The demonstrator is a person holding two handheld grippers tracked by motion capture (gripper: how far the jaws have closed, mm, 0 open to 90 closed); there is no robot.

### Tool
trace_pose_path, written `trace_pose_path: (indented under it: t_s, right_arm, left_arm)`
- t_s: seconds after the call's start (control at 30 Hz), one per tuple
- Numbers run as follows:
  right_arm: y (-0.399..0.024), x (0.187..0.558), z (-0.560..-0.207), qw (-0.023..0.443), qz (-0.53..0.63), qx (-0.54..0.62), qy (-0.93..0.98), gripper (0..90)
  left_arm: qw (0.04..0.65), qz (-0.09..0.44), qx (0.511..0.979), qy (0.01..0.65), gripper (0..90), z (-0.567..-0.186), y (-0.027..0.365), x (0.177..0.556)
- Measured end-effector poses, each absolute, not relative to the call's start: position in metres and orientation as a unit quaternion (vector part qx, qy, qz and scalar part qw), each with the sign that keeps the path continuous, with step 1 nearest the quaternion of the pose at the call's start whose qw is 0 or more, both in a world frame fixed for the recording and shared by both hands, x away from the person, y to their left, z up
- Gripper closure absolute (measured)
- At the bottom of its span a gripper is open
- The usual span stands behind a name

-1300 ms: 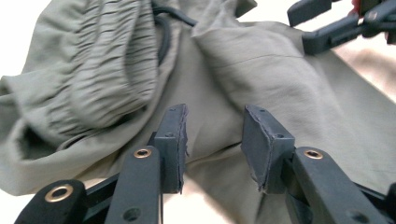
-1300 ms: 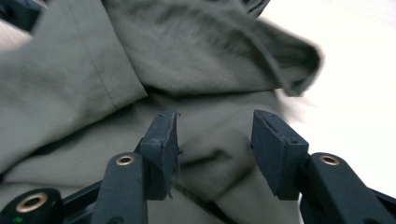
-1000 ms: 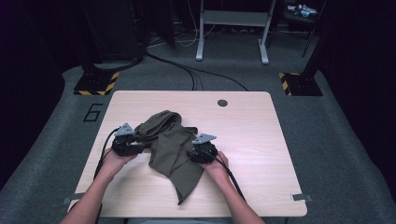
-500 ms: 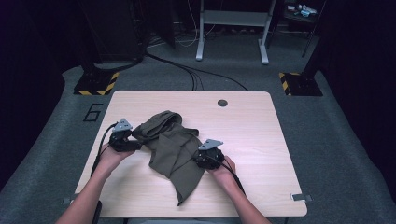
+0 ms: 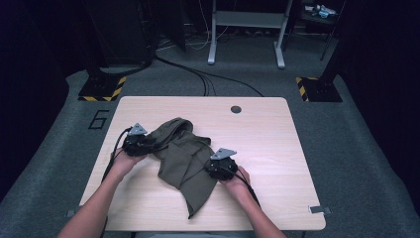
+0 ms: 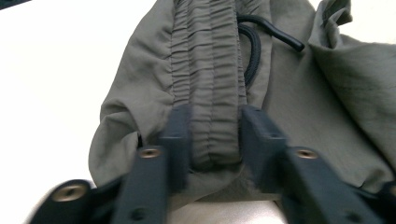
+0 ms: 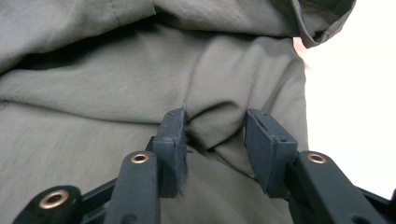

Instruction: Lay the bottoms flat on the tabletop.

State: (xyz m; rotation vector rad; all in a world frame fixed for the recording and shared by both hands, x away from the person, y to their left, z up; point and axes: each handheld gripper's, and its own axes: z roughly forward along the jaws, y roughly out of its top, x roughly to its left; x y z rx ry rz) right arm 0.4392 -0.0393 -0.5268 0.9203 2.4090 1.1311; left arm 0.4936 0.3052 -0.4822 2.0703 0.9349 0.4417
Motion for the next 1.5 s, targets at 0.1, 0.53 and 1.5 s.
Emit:
trace_pose_path:
  t_s: [0.1,0.53,1.5]
  right_arm:
    - [-0.042,0.438,-0.527,0.163,0.396,0.32,0.845,61.5]
    - [-0.06,0.421,-0.527,0.162,0.401,0.312,0.846,65.9]
    - [-0.098,0.424,-0.507,0.162,0.441,0.342,0.814,49.1]
  left_arm:
    - [0.407,0.183,0.815,0.371,85.7,-0.477,0.306,0.493]
    - [0.418,0.168,0.802,0.392,88.1,-0.457,0.313,0.504]
    - [0.444,0.153,0.77,0.431,62.5,-0.445,0.331,0.542]
